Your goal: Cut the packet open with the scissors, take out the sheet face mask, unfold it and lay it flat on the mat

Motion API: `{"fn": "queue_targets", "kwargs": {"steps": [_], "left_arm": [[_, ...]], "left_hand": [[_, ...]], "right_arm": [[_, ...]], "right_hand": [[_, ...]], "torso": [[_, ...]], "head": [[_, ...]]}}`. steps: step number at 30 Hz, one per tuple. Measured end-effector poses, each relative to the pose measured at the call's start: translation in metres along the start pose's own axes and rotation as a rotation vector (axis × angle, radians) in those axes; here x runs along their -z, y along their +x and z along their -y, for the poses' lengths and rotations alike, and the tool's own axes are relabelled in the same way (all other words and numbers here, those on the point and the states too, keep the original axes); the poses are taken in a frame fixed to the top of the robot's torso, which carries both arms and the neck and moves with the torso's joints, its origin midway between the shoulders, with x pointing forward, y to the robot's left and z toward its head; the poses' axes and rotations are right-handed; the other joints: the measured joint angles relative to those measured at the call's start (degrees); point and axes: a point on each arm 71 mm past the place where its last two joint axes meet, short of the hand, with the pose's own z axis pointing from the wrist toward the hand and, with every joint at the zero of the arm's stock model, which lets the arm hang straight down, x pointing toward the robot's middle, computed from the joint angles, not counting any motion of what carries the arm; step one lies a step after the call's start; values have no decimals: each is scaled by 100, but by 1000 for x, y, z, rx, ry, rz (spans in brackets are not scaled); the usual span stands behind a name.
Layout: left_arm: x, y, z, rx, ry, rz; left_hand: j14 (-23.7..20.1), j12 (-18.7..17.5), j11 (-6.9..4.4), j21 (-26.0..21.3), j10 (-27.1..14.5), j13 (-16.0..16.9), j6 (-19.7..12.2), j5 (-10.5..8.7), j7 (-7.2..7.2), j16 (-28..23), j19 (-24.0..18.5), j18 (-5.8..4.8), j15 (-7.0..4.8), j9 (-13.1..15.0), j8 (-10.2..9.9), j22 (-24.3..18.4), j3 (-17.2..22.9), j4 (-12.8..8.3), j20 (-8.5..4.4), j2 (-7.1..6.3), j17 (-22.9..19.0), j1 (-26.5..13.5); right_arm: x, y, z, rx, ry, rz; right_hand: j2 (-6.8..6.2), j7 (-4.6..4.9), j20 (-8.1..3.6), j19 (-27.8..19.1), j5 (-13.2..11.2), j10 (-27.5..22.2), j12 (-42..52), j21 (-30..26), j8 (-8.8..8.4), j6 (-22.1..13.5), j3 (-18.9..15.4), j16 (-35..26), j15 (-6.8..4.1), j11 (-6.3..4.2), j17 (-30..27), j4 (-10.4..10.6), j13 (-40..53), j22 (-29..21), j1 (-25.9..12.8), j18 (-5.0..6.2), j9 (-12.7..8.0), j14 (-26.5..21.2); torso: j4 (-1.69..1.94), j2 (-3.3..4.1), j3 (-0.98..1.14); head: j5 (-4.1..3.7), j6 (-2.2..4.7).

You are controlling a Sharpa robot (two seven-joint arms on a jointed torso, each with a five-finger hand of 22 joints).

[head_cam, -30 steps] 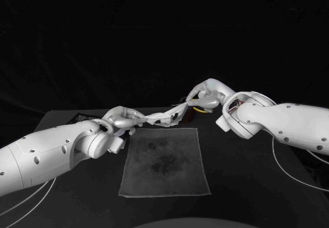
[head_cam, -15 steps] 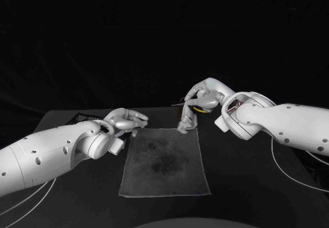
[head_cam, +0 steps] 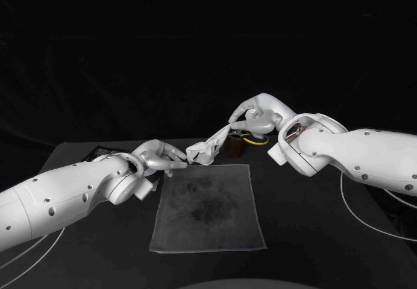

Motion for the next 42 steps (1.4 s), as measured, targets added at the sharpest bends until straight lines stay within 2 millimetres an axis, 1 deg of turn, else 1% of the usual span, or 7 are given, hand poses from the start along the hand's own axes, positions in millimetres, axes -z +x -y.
{"fn": "queue_targets", "kwargs": {"steps": [8, 12, 17, 25, 28, 33, 42], "left_arm": [[-3, 20, 19, -28, 131, -46], [-5, 30, 28, -27, 202, -65], [-8, 35, 34, -23, 251, -74], [-16, 42, 41, -17, 286, -76], [-20, 42, 42, -14, 292, -67], [-24, 42, 43, -9, 299, -54], [-26, 44, 46, 0, 304, -50]], "left_hand": [[-400, -271, 88, -457, -149, -304, 183, 0, -66, -303, -238, -1, 114, -117, 18, -288, -722, 206, 115, 55, -246, -63], [-431, -387, 109, -574, -171, -456, 183, 0, -65, -303, -194, -2, 145, -209, -43, -389, -1262, 323, 160, 241, -308, 122], [-444, -433, 150, -619, -212, -554, 168, 0, -80, -303, -164, -3, 159, -277, -99, -427, -1590, 404, 189, 364, -340, 297], [-512, -679, 220, -697, -492, -755, -12, 0, -154, -334, -164, -5, 227, -374, -217, -476, -1707, 457, 189, 536, -431, 671], [-512, -790, 211, -706, -642, -837, -133, 0, -215, -337, -164, -7, 227, -423, -265, -481, -1704, 455, 189, 619, -474, 834], [-512, -791, 212, -707, -642, -863, -140, 0, -223, -337, -164, -8, 227, -431, -265, -480, -1658, 409, 189, 675, -500, 891], [-439, -737, 189, -632, -327, -861, 28, 0, -55, -337, -80, -11, 154, -432, -193, -418, -1528, 396, 167, 730, -539, 945]], "right_arm": [[-3, 6, -7, -13, -17, -11], [-5, 11, -14, -21, -31, -22], [-6, 14, -16, -27, -38, -27], [-4, 15, -18, -36, -43, -33], [-4, 18, -21, -42, -49, -40], [-5, 24, -27, -52, -62, -53], [-6, 26, -29, -59, -70, -58]], "right_hand": [[0, -1, 0, -1, 0, 0, 33, -1, 24, -1, 16, 0, -3, 0, 2, -16, -2, -3, 0, -1, -5, 3], [0, -1, 0, -1, 0, -3, 34, -1, 24, -1, 16, -1, -3, 2, 2, -16, -3, -2, 0, -2, -5, 3], [0, -1, 0, -1, 0, -3, 34, -1, 24, -2, 16, -1, -2, 2, 5, -16, -3, 0, 0, -3, -3, 2], [0, -9, 1, -1, 0, -3, 33, -2, 23, -12, 15, -2, 0, 2, 5, -16, -5, 2, 0, -23, 0, 0], [0, -9, 1, -1, 0, -4, 33, -5, 22, -13, 15, -2, 1, 2, 5, -16, -5, 2, 0, 50, 0, -1], [-1, -5, 1, -2, 0, -4, 33, -6, 17, -19, 15, -14, 1, 2, 4, -16, -12, 1, 0, 53, 0, -1], [-1, -10, 1, -2, 0, -4, 32, -6, 22, -32, 31, -24, 2, 1, 0, 1, -18, -3, 0, 52, -4, -2]], "torso": [[-2, 1, -4], [1, 3, 0], [1, 7, 3], [1, 8, 3], [-3, 8, 6], [-4, 8, 10], [1, 10, 7]], "head": [[55, 39], [62, 56], [63, 65], [98, 64], [107, 69], [107, 87], [105, 88]]}}
